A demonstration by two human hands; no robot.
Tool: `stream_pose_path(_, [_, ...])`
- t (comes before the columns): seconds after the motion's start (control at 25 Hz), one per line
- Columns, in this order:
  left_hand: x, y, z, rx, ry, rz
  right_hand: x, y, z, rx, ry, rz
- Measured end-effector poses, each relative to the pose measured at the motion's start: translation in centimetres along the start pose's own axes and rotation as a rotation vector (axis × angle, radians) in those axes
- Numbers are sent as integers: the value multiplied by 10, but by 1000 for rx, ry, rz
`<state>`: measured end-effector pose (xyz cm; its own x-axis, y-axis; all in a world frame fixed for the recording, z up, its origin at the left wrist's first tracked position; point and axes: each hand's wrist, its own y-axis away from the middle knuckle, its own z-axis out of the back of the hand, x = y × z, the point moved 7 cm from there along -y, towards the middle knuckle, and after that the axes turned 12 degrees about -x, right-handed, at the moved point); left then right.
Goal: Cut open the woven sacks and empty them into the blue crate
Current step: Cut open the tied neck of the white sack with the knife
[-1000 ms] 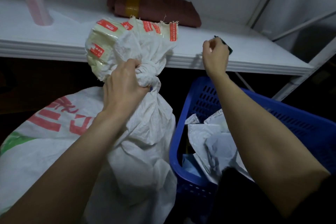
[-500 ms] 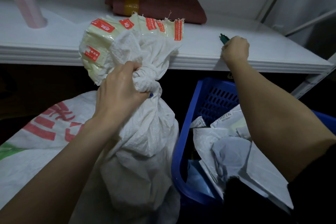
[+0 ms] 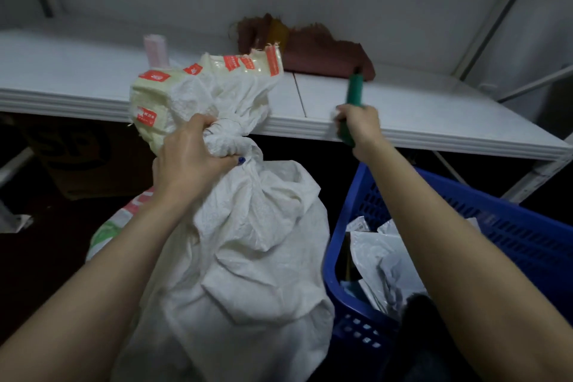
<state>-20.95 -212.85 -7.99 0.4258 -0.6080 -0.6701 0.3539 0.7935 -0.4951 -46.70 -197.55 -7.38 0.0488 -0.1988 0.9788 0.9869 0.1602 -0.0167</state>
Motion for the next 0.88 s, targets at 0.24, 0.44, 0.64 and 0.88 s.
stream_pose_path(0.24, [39,-8,57,-117,42,204,14,131,-61,738,-73,-28])
stream_pose_path(0.44, [35,3,87,-149,54,203,4,170,-57,846,-46,-150])
stream_pose_path(0.64, [35,14,106,-179,103,226,9,197,-38,786,-92,-14])
stream_pose_path(0.88, [24,16,98,-165,89,193,19,201,-42,791,-175,13])
